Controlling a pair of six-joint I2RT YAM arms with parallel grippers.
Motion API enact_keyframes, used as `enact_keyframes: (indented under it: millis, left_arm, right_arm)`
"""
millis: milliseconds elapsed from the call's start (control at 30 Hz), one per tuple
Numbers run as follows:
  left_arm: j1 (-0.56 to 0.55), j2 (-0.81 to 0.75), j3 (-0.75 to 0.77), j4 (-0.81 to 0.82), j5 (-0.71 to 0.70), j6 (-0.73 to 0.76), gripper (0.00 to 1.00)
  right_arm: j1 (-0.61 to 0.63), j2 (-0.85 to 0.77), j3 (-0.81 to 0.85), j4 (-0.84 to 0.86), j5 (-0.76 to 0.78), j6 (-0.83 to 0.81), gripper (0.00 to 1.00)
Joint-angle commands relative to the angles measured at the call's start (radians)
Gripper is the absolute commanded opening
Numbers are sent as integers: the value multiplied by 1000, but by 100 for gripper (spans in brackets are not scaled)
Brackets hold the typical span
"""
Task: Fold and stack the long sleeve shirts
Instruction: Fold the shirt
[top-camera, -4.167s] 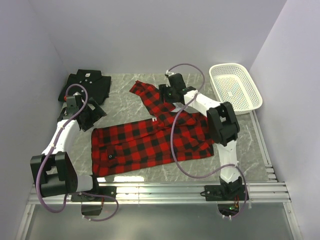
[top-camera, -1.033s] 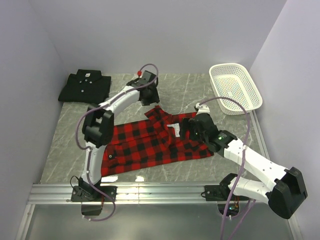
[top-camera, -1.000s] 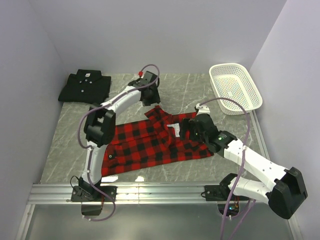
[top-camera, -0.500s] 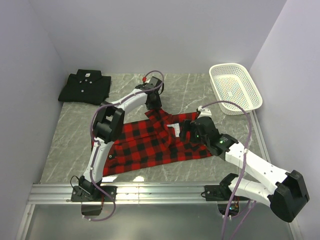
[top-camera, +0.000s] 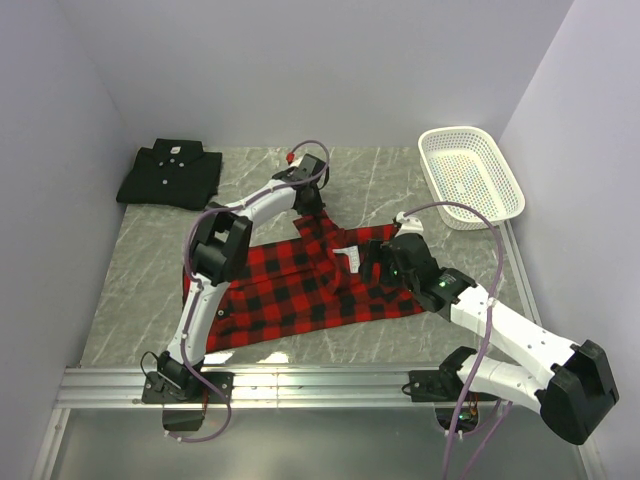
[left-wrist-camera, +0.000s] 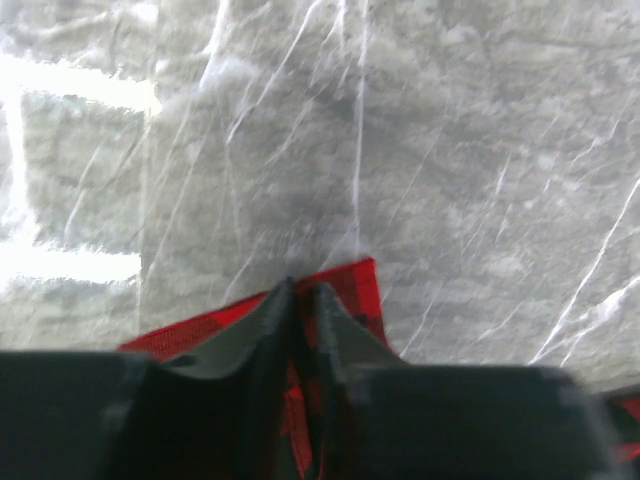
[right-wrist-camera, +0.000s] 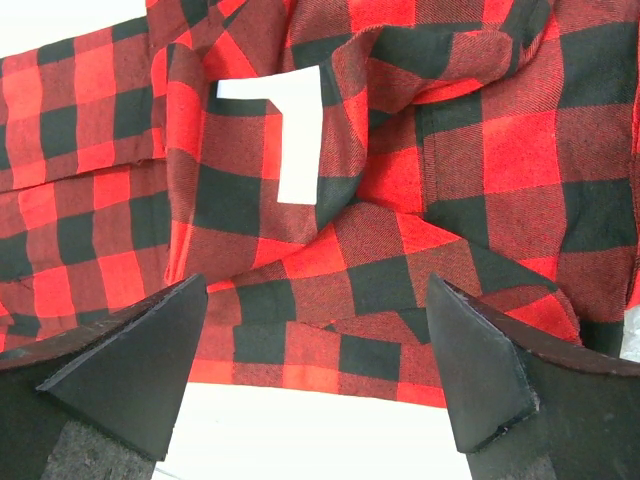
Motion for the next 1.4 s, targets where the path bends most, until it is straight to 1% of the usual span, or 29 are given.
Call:
enact_keyframes:
  millis: [0,33,67,133,167,300,400,433,467,633,800,1033,1200,1267,1367]
  left_arm:
    - [-5,41,-13,45,8,6,19]
    - [-3,46,-13,57,8,8,16]
    - [-2,51,-14,64,10,21,10]
    - [-2,60,-14,96,10,38,2]
    - [-2,60,-18,110,10,47,1]
    - [9,42,-62,195,-5,92,0]
    - [35,37,-77,235,-1,93,1]
    - [50,43,-77,236,7,93,0]
    - [58,43,-76,236,11,92,1]
    - [78,57,-96,259,27,98,0]
    - [118,67,-108,262,27,80,0]
    - [205,18,-198,304,41,58,1]
    - [268,17,-199,293,48,66,0]
    - [277,9,-203,288,47,67,1]
    - [286,-50,-235,296,38,70,0]
  right_arm:
    - [-7,-12,-5,31,20,3,96]
    - [-8,-1,0,30,18,2,96]
    - [-6,5,6,25,17,2,96]
    - [-8,22,12,24,12,5,96]
    - [-9,28,17,22,10,9,96]
    - [-52,74,34,9,-63,51,95]
    - [-124,117,23,34,-192,95,93]
    - [-159,149,17,53,-280,117,92]
    - [-167,149,17,59,-302,117,91]
    - [-182,261,31,76,-364,141,91]
    - [-222,394,41,156,-457,175,88]
    - [-228,571,103,252,-493,213,87]
    - [-227,680,185,278,-485,211,86]
    - [-230,689,214,265,-467,201,86]
    - [-228,665,228,236,-445,180,86]
